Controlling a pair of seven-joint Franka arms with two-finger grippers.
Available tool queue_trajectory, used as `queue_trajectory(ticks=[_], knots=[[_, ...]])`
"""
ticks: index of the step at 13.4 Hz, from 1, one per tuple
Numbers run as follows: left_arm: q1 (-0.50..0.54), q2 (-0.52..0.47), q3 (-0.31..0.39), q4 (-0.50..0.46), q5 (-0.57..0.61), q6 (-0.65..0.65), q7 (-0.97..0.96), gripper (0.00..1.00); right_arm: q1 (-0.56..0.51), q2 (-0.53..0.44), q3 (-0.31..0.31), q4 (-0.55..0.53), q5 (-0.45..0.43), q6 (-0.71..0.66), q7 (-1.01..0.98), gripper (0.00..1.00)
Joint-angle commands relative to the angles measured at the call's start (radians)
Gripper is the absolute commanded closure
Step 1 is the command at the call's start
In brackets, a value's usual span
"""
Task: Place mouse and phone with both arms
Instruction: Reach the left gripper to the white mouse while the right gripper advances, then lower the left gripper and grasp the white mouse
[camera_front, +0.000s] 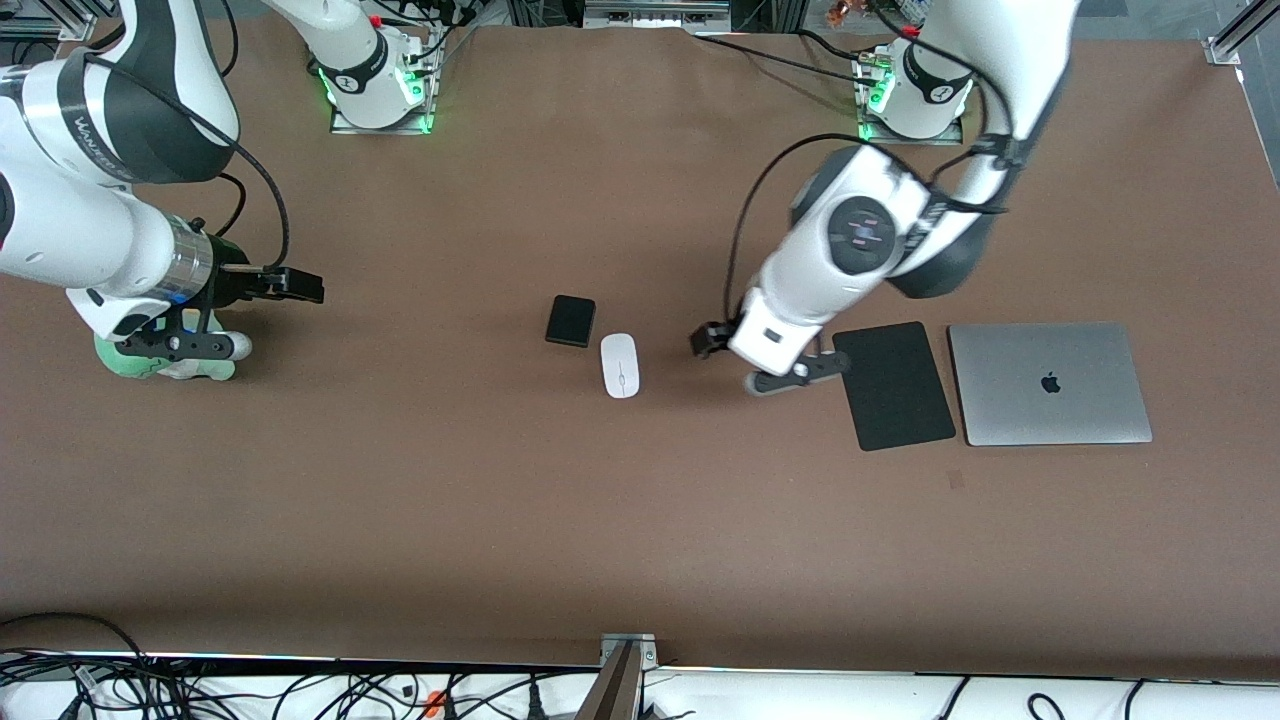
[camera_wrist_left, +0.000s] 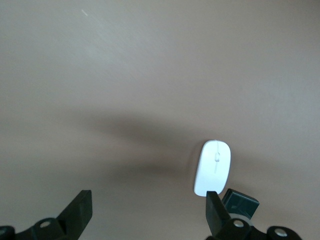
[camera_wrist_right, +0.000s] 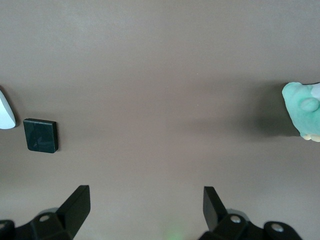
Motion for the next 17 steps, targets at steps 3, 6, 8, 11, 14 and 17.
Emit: queue_trajectory(ticks=[3, 6, 8, 11, 14, 17], knots=[[-0.193, 0.178, 0.011, 0.113, 0.253, 0.102, -0.253, 0.00, 0.003, 0.004, -0.004, 0.009, 0.018, 0.000, 0.013, 0.00], [-0.218, 0.251, 0.028, 0.172, 0.261, 0.104, -0.199, 0.00, 0.005, 0.004, -0.004, 0.009, 0.018, -0.001, 0.077, 0.00], [-0.235, 0.297, 0.027, 0.212, 0.273, 0.104, -0.103, 0.00, 0.006, 0.004, -0.004, 0.009, 0.018, -0.001, 0.082, 0.00], [-0.241, 0.355, 0.027, 0.259, 0.275, 0.107, -0.061, 0.00, 0.006, 0.004, -0.004, 0.009, 0.016, 0.000, 0.082, 0.00], [-0.258, 0.395, 0.027, 0.294, 0.273, 0.124, -0.038, 0.00, 0.006, 0.004, -0.004, 0.009, 0.016, 0.000, 0.082, 0.00], [-0.270, 0.417, 0.028, 0.298, 0.275, 0.150, -0.041, 0.00, 0.005, 0.009, -0.004, 0.011, 0.018, 0.000, 0.082, 0.00]])
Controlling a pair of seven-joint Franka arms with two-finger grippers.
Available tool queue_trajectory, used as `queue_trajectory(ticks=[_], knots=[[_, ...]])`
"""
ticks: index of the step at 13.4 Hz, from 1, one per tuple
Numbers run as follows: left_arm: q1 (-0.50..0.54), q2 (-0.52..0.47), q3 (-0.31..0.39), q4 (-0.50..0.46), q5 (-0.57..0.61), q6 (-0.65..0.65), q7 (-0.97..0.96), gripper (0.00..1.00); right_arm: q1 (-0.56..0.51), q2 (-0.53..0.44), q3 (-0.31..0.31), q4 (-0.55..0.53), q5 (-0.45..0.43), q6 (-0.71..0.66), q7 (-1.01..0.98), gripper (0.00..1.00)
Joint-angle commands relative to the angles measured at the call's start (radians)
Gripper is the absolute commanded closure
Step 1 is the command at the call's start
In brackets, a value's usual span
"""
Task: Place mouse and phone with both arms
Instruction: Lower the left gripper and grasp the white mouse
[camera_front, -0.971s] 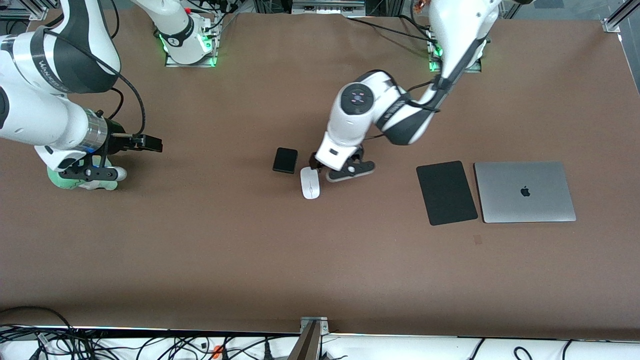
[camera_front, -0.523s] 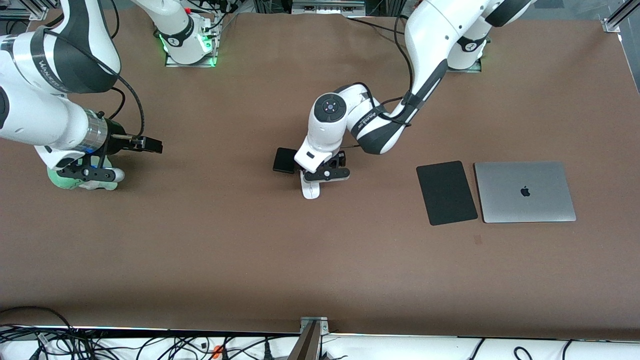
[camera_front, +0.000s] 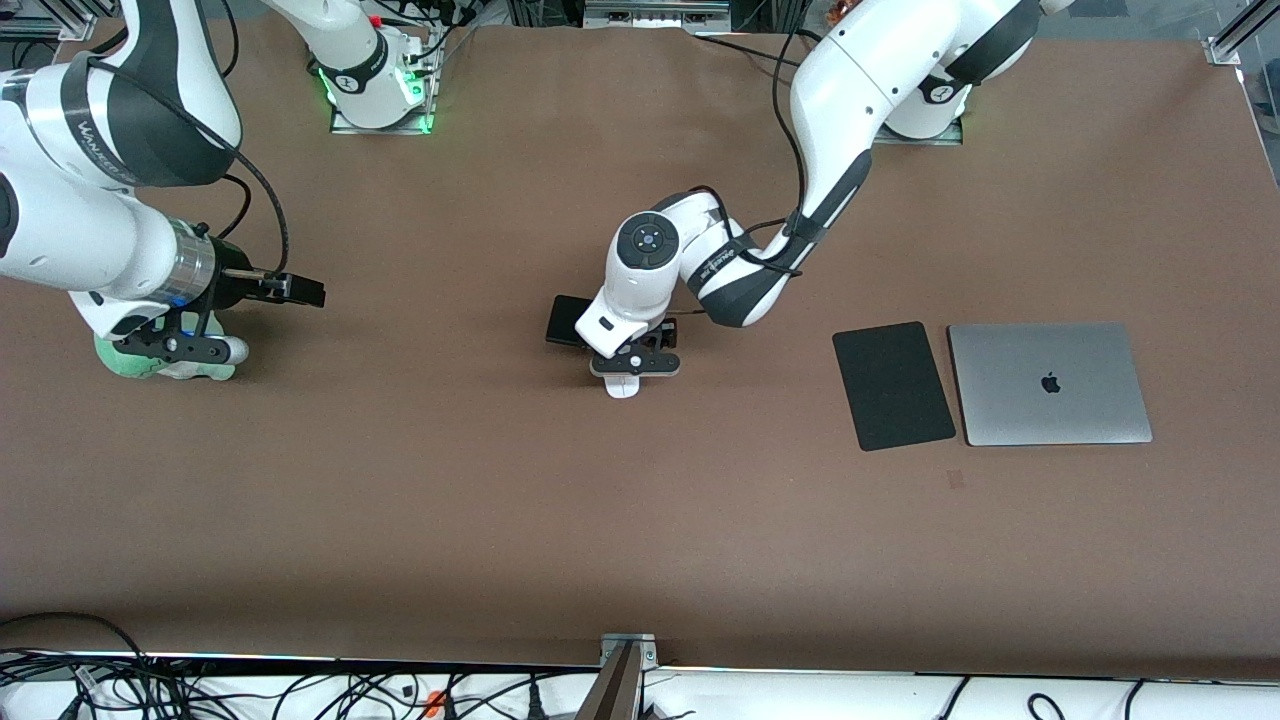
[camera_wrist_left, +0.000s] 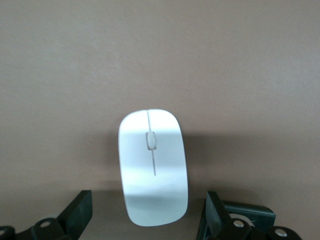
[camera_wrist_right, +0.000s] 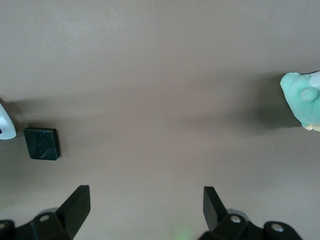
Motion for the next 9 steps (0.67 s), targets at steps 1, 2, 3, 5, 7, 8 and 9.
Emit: queue_trajectory(ticks=[1, 2, 3, 5, 7, 8, 9], knots=[[-0.020, 0.034, 0.008, 0.044, 0.027, 0.007, 0.011, 0.00, 0.004, 0.007, -0.004, 0.011, 0.017, 0.001, 0.013, 0.00], [-0.020, 0.034, 0.008, 0.041, 0.025, 0.007, 0.005, 0.00, 0.004, 0.007, -0.004, 0.011, 0.017, 0.001, 0.013, 0.00], [-0.032, 0.035, 0.008, 0.039, 0.027, 0.007, 0.002, 0.00, 0.004, 0.009, -0.004, 0.011, 0.017, 0.001, 0.013, 0.00], [-0.040, 0.041, 0.008, 0.038, 0.028, 0.007, -0.001, 0.00, 0.004, 0.007, -0.004, 0.011, 0.016, 0.002, 0.013, 0.00], [-0.040, 0.043, 0.008, 0.036, 0.030, 0.007, 0.002, 0.00, 0.004, 0.013, -0.004, 0.011, 0.016, 0.019, 0.013, 0.00], [-0.040, 0.049, 0.008, 0.036, 0.030, 0.007, 0.005, 0.00, 0.004, 0.021, -0.004, 0.012, 0.016, 0.033, 0.013, 0.00], [-0.040, 0.055, 0.008, 0.038, 0.030, 0.007, 0.007, 0.00, 0.007, 0.023, -0.004, 0.012, 0.016, 0.038, 0.013, 0.00]])
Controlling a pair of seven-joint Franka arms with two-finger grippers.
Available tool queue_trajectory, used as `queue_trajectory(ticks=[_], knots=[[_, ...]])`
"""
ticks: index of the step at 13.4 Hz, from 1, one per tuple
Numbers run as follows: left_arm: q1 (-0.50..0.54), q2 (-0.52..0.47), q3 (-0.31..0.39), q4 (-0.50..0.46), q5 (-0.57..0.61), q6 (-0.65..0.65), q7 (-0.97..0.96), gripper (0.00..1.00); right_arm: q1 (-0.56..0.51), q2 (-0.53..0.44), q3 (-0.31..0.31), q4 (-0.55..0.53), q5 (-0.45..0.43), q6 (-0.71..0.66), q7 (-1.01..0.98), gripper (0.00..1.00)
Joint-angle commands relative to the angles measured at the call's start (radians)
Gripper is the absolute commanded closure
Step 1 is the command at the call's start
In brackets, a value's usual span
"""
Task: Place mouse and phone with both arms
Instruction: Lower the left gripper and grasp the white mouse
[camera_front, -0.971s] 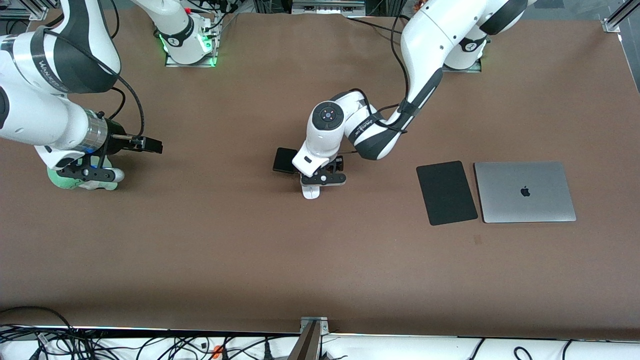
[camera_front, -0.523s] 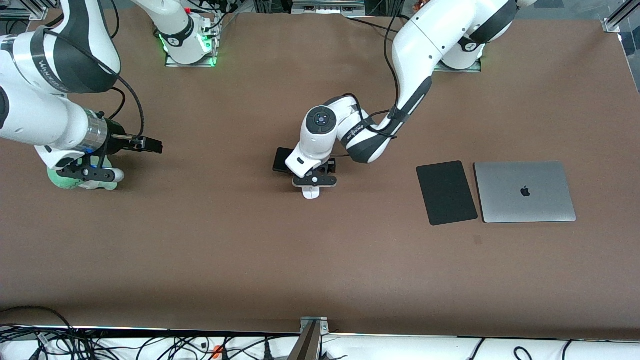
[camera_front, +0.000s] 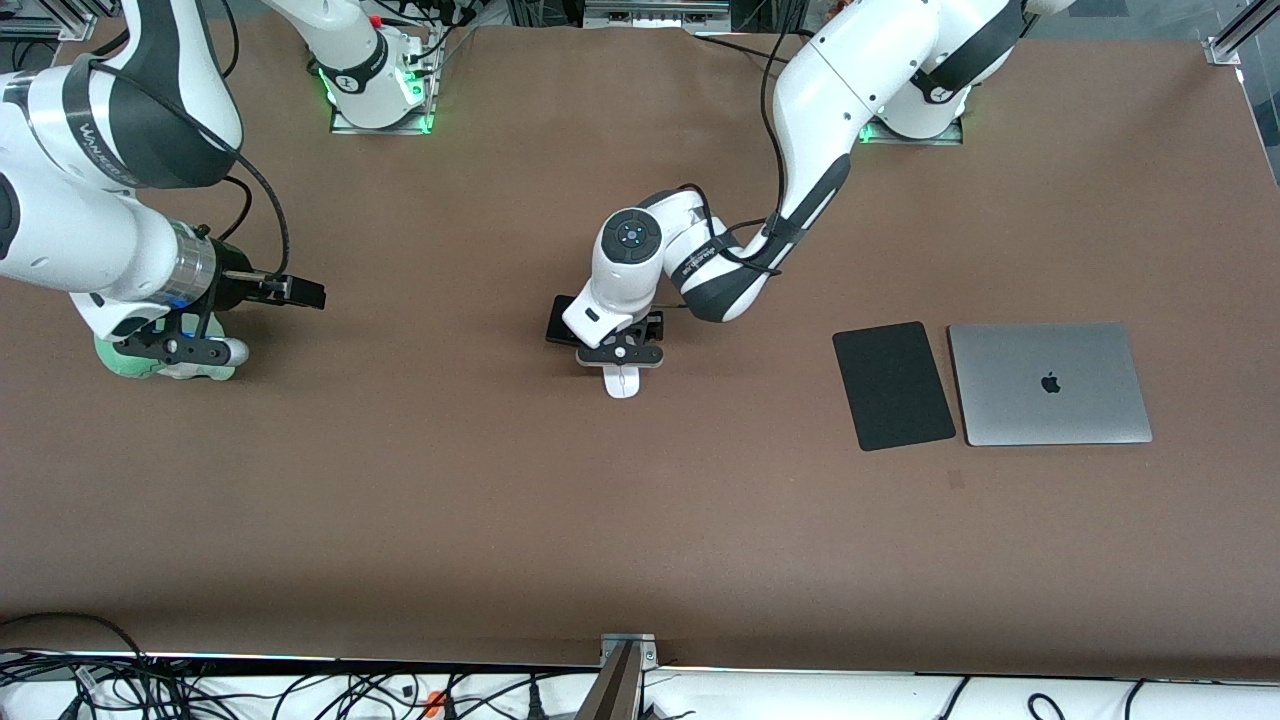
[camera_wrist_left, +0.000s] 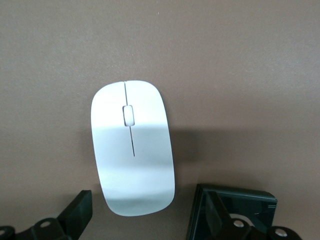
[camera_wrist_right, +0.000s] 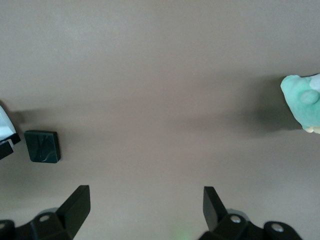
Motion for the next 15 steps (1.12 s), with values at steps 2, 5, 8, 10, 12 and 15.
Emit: queue_trajectory(ticks=[2, 5, 8, 10, 12, 15], knots=[[-0.009, 0.033, 0.009, 0.032, 0.029, -0.002, 0.008, 0.00, 0.021, 0.015, -0.004, 0.014, 0.016, 0.017, 0.012, 0.00], [-0.009, 0.038, 0.010, 0.032, 0.029, -0.002, 0.010, 0.00, 0.021, 0.015, -0.004, 0.014, 0.016, 0.011, 0.011, 0.00], [-0.009, 0.036, 0.012, 0.032, 0.029, -0.002, 0.014, 0.00, 0.023, 0.014, -0.004, 0.014, 0.016, 0.002, 0.012, 0.00], [-0.008, 0.036, 0.013, 0.033, 0.029, -0.002, 0.014, 0.22, 0.023, 0.012, -0.004, 0.014, 0.016, 0.000, 0.012, 0.00], [-0.003, 0.036, 0.013, 0.035, 0.029, -0.002, 0.016, 0.40, 0.023, 0.011, -0.004, 0.014, 0.016, -0.011, 0.012, 0.00], [0.000, 0.036, 0.013, 0.035, 0.026, -0.002, 0.034, 0.43, 0.023, 0.011, -0.004, 0.014, 0.016, -0.011, 0.012, 0.00]])
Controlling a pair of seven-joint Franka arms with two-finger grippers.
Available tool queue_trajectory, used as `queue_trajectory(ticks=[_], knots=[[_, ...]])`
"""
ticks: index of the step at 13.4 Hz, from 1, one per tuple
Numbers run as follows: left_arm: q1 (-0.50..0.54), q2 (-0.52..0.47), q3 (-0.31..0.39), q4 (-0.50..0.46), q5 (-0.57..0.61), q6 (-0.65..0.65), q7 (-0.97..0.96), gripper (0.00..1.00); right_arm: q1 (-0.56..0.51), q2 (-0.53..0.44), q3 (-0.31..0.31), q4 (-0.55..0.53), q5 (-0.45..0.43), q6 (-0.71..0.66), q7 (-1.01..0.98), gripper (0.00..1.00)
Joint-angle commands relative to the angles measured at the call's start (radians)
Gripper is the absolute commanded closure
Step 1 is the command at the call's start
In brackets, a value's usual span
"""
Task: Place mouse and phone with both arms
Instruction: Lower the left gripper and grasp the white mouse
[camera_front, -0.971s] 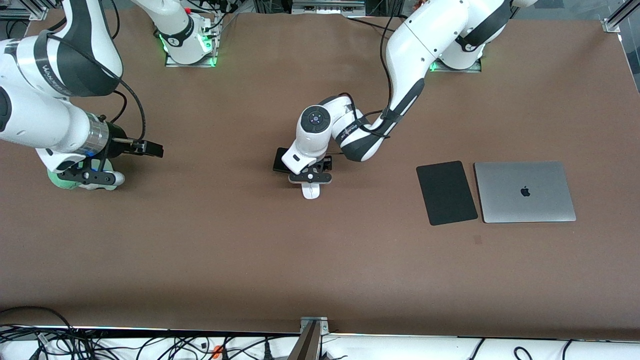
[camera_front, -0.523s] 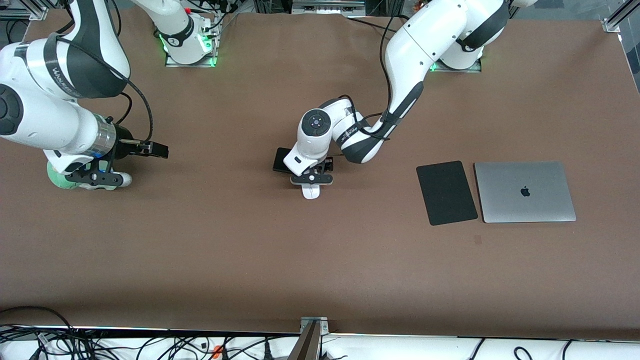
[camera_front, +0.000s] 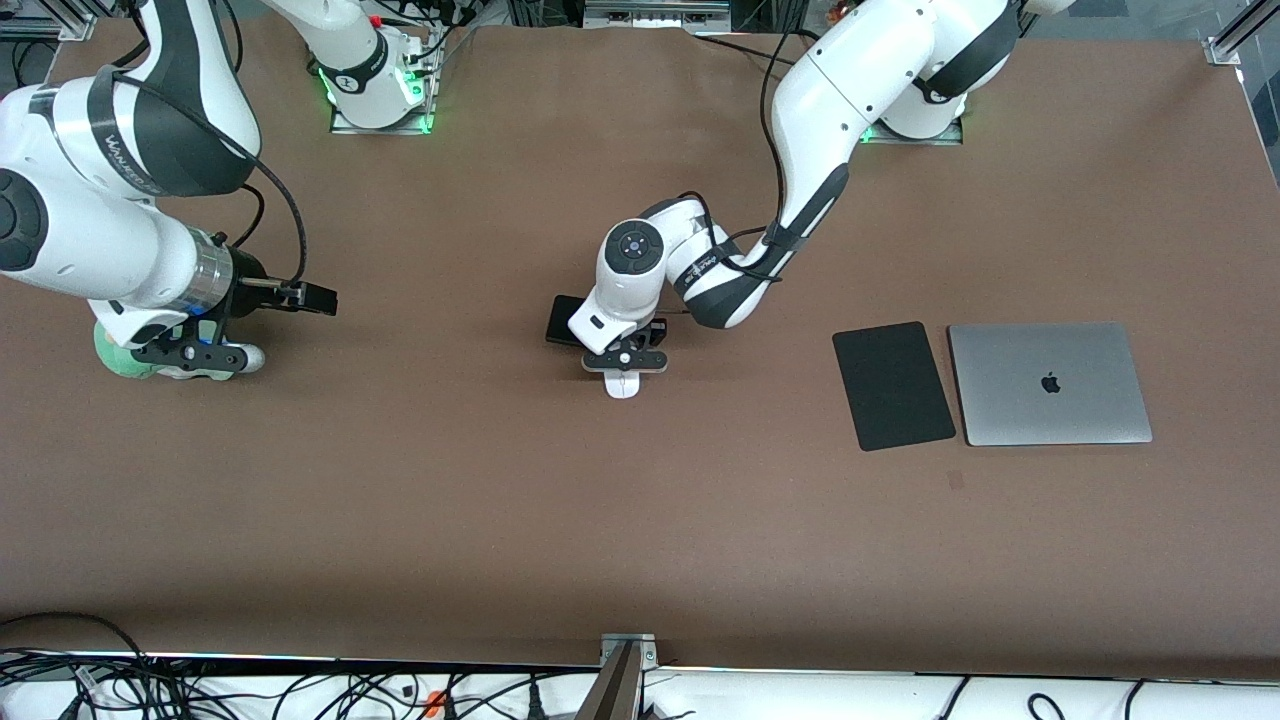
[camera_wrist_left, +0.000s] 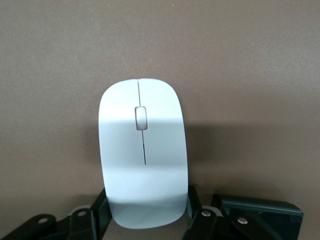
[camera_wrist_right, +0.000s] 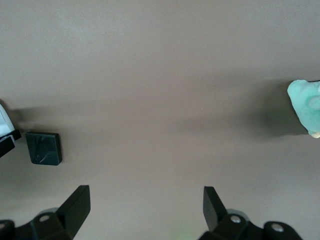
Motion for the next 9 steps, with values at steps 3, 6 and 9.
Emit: queue_trajectory(ticks=[3, 6, 9], knots=[[-0.001, 0.014, 0.003, 0.027, 0.025, -0.002, 0.019, 0.44, 0.005, -0.001, -0.004, 0.012, 0.016, -0.023, 0.012, 0.00], [0.004, 0.013, 0.003, 0.027, 0.030, -0.002, 0.022, 0.71, 0.030, -0.003, -0.002, 0.012, 0.016, -0.026, 0.079, 0.00], [0.039, -0.007, 0.001, 0.026, 0.027, -0.007, 0.083, 1.00, 0.064, -0.001, -0.002, 0.013, 0.016, -0.021, 0.123, 0.00]])
